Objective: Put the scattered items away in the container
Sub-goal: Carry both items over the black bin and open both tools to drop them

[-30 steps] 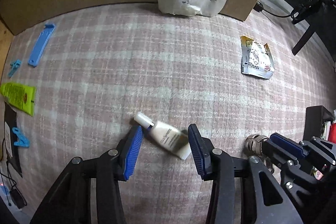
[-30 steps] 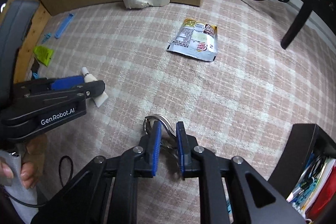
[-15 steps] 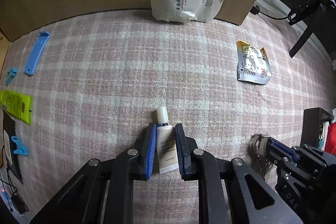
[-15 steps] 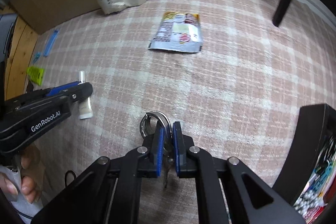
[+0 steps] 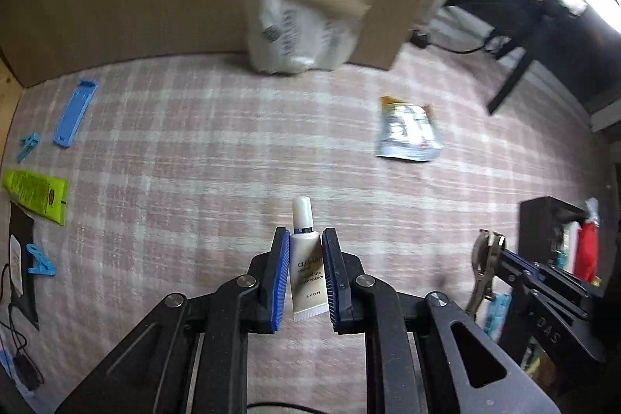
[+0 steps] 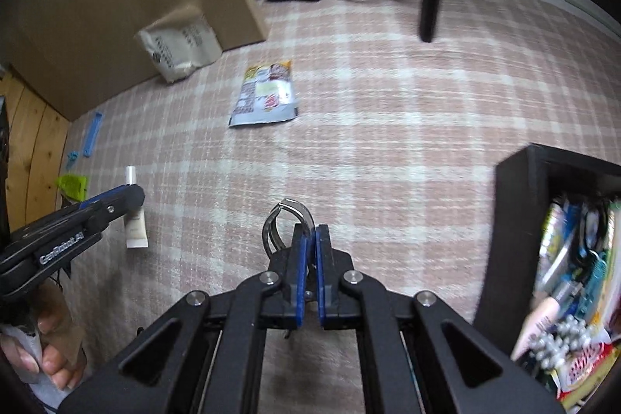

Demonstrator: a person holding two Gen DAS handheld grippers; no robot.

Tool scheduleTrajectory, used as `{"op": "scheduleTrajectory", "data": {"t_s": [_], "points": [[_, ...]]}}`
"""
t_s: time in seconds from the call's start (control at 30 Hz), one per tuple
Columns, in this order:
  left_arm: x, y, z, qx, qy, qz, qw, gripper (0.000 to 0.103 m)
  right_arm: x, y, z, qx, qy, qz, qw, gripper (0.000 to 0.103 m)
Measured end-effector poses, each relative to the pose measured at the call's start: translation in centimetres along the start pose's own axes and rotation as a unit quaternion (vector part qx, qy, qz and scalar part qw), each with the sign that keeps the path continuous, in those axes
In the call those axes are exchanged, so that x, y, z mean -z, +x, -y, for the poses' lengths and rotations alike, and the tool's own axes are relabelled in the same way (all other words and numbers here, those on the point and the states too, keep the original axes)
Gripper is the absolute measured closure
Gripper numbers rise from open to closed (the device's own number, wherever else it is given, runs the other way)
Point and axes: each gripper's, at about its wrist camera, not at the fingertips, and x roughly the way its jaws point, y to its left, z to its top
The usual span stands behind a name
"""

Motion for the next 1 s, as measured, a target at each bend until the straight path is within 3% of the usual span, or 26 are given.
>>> {"op": "scheduleTrajectory", "data": {"t_s": [0.17, 0.27, 0.33, 0.53, 0.7, 0.97, 1.0], "points": [[-0.2, -1.7, 4.2, 0.035, 0.040, 0.018, 0.9984, 0.087, 0.9, -4.8, 0.8, 0.006, 0.015, 0.027, 1.000, 0.099], [-0.2, -0.2, 7.5, 0.053, 0.068, 0.026, 0.9959, 0.087, 0.4, -7.7, 1.5, 0.014, 0.033, 0.052, 0.998, 0.099], [-0.4, 0.5, 10.2, 0.063, 0.086, 0.030, 0.9939, 0.087, 0.1, -7.4, 0.4, 0.023, 0.048, 0.069, 0.996, 0.099], [-0.4, 0.8, 17.4, 0.099, 0.129, 0.024, 0.9865, 0.087, -0.5, -11.2, 5.1, 0.064, 0.095, 0.103, 0.988, 0.099], [0.0, 1.1, 21.9, 0.135, 0.149, 0.006, 0.9795, 0.087, 0.3, -13.8, 9.3, 0.101, 0.118, 0.103, 0.983, 0.099], [0.7, 2.0, 26.5, 0.169, 0.172, -0.016, 0.9703, 0.087, 2.5, -12.9, 12.4, 0.118, 0.144, 0.082, 0.979, 0.098], [0.9, 2.2, 27.1, 0.177, 0.179, -0.022, 0.9675, 0.083, 2.7, -12.9, 12.5, 0.120, 0.145, 0.080, 0.979, 0.098]]}}
